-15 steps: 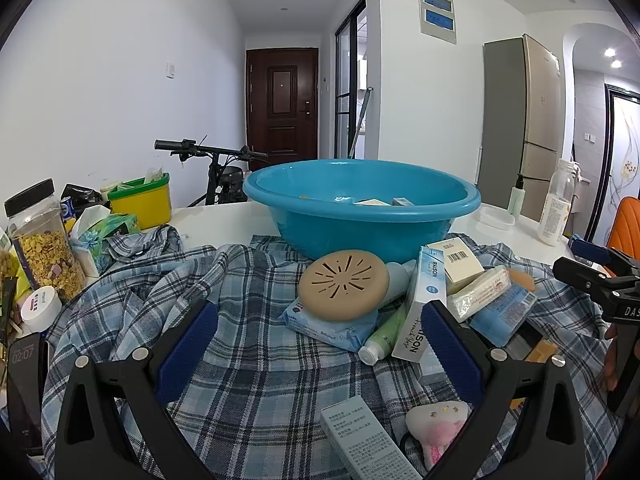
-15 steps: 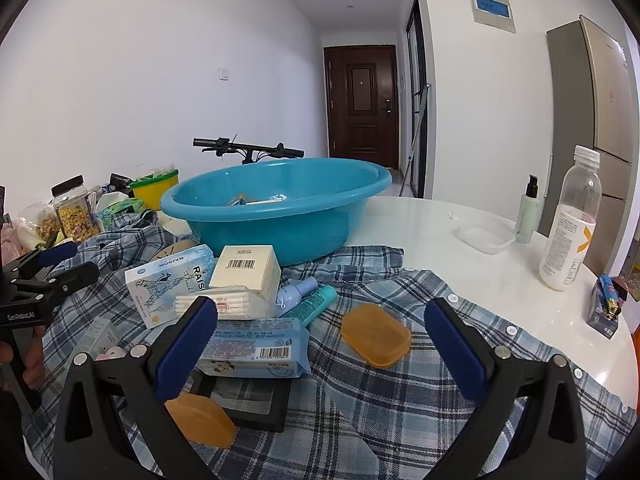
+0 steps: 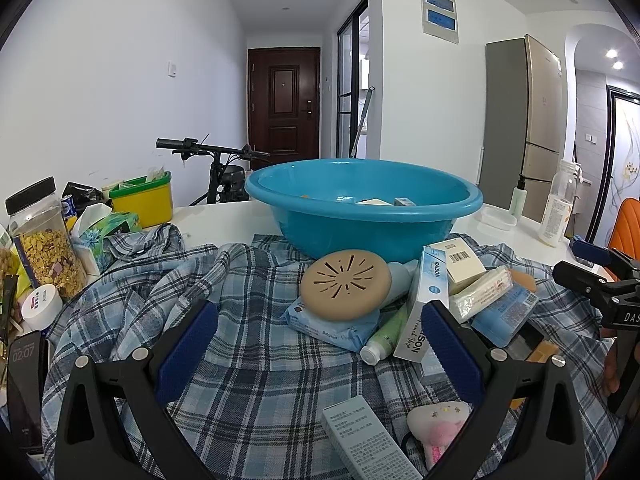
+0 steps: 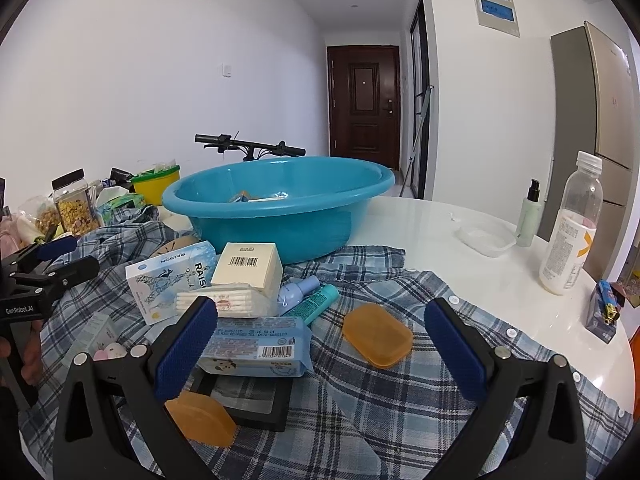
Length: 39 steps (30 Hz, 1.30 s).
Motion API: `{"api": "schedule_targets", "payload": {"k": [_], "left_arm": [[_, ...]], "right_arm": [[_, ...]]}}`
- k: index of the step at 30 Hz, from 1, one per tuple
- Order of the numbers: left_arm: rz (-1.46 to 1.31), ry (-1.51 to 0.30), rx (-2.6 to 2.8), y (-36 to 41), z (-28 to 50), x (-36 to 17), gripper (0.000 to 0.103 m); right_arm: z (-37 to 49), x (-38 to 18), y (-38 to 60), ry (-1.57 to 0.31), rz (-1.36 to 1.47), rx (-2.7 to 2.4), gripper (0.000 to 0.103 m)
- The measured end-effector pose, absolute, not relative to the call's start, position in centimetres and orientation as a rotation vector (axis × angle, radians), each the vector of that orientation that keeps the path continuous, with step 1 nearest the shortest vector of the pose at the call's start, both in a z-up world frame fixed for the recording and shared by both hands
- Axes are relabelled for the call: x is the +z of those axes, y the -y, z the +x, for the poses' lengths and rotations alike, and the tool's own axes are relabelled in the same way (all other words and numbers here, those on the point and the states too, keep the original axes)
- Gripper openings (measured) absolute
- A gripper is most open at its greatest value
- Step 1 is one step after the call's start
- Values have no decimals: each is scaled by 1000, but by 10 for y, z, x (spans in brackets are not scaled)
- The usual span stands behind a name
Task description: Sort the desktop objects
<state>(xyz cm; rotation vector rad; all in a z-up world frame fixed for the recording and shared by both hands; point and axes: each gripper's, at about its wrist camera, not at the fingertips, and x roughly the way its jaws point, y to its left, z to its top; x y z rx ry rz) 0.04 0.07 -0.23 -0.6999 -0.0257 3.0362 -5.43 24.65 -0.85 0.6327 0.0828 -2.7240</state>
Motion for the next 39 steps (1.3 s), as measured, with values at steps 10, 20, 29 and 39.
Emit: {"api": "schedule_targets", "payload": {"k": [10,20,29,39], "left_arm": [[-709,24,3042,0,0,-3,103],[-686,-31,2938,-13,-1,-2,103],[-720,-83,2794,-39,-17,-1,103],[-847,-95,2708,-55,-46,-14,75]], "right_arm": [[-55,-9,-246,-86,643,-2728,103],[-55,-9,-247,-91,643,-2724,103],[-54,-8,-247,-86,633,-2718,103],[-54,-8,-246,-87,632,-2708,103]]}}
